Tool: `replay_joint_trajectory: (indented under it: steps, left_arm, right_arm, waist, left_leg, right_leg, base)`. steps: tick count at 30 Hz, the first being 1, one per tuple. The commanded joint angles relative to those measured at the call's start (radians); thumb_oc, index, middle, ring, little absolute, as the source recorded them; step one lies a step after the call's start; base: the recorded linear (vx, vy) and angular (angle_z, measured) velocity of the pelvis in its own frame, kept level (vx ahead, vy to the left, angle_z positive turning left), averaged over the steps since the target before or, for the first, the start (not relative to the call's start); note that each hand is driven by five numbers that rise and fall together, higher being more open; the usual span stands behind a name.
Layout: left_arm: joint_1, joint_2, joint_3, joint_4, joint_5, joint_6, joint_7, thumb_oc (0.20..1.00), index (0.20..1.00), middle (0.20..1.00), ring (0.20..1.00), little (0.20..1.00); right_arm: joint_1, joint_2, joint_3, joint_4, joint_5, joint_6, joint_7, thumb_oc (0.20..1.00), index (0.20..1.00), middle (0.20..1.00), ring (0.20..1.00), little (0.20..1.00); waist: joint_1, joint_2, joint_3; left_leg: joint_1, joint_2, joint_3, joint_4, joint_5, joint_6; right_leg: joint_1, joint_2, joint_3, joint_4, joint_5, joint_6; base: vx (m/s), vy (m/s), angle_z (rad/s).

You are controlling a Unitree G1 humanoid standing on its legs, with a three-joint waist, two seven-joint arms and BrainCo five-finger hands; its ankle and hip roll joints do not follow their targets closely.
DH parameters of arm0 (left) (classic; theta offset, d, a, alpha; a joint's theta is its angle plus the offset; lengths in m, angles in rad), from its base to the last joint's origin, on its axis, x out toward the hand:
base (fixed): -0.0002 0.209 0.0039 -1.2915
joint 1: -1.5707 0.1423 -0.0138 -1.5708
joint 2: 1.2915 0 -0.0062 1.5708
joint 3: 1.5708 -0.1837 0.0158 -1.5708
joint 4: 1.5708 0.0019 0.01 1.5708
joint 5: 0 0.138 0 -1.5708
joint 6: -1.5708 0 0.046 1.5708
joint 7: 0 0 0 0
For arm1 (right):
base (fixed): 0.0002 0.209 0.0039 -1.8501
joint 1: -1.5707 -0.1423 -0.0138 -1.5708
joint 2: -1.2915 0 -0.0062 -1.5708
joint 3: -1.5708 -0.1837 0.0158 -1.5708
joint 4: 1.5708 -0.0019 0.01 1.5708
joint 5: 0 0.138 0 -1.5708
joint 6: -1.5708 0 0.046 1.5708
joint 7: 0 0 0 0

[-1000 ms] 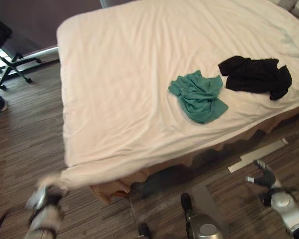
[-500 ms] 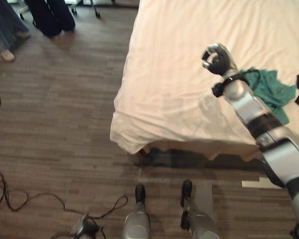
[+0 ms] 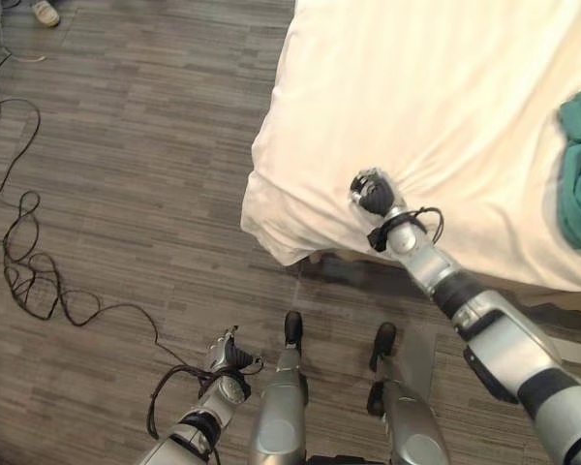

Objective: Tidy up the quilt and then pick up the clothes from the bed and put them into the laundry hamper.

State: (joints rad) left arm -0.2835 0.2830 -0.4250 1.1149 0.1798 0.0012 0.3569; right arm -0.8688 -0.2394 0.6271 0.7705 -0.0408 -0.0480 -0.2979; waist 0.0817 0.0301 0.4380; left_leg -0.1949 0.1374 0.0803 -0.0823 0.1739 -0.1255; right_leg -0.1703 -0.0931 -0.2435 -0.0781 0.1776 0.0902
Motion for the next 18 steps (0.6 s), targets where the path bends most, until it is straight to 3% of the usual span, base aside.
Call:
replay_joint_trajectory:
  steps: [1, 4, 9, 13, 16, 18]
  left_arm:
    - [-0.021, 0.03, -0.032, 0.091, 0.077, 0.023, -0.009, 1.0, 1.0, 1.0, 1.0, 1.0]
    - [-0.002, 0.042, -0.02, 0.11, 0.099, 0.038, -0.026, 1.0, 1.0, 1.0, 1.0, 1.0]
    - [0.002, 0.042, 0.0, 0.105, 0.1, 0.048, -0.025, 1.0, 1.0, 1.0, 1.0, 1.0]
    - [-0.005, 0.026, 0.005, 0.058, 0.064, 0.03, -0.017, 1.0, 1.0, 1.0, 1.0, 1.0]
    - [-0.025, 0.021, -0.015, 0.036, 0.043, 0.012, -0.012, 1.0, 1.0, 1.0, 1.0, 1.0]
    - [-0.046, 0.012, -0.036, 0.03, 0.035, 0.004, -0.015, 1.0, 1.0, 1.0, 1.0, 1.0]
  right_arm:
    - [0.199, 0.185, 0.189, 0.052, 0.057, 0.007, 0.265, 0.2, 0.2, 0.2, 0.2, 0.2]
    - [0.228, 0.176, 0.242, -0.108, 0.146, -0.008, 0.346, 0.2, 0.2, 0.2, 0.2, 0.2]
    - [0.16, 0.077, 0.188, -0.34, 0.257, -0.041, 0.323, 0.2, 0.2, 0.2, 0.2, 0.2]
    - [0.038, -0.069, -0.005, -0.524, 0.266, -0.114, 0.167, 0.2, 0.2, 0.2, 0.2, 0.2]
    - [-0.055, -0.16, -0.115, -0.465, 0.258, -0.131, 0.06, 0.2, 0.2, 0.2, 0.2, 0.2]
    - [-0.109, -0.224, -0.176, -0.316, 0.245, -0.109, -0.016, 0.2, 0.2, 0.2, 0.2, 0.2]
  waist:
    - [0.043, -0.032, -0.038]
    - [0.027, -0.058, -0.056]
    - [-0.004, -0.077, -0.06]
    - [-0.032, -0.062, -0.042]
    - [-0.033, -0.033, -0.007]
    - [-0.034, -0.01, 0.023]
  left_leg:
    - [0.06, -0.012, 0.016, -0.005, -0.129, -0.009]
    - [0.1, -0.01, 0.035, -0.004, -0.144, -0.006]
    - [0.128, -0.002, 0.063, 0.001, -0.15, -0.006]
    - [0.112, 0.005, 0.078, 0.005, -0.14, -0.014]
    - [0.061, 0.008, 0.069, 0.022, -0.13, -0.018]
    - [0.01, 0.011, 0.069, 0.041, -0.122, -0.022]
  right_leg:
    - [-0.042, -0.108, 0.04, 0.174, -0.209, 0.105]
    - [-0.022, -0.101, 0.061, 0.175, -0.211, 0.103]
    - [-0.019, -0.091, 0.095, 0.174, -0.214, 0.097]
    - [-0.052, -0.083, 0.11, 0.177, -0.212, 0.094]
    - [-0.097, -0.091, 0.112, 0.195, -0.213, 0.093]
    - [-0.151, -0.104, 0.109, 0.227, -0.214, 0.093]
  base:
    - [0.04, -0.016, -0.17]
    - [0.05, -0.012, -0.18]
    - [0.01, 0.001, -0.22]
    - [-0.03, -0.02, -0.32]
    - [-0.1, -0.028, -0.1]
    - [-0.12, -0.016, 0.12]
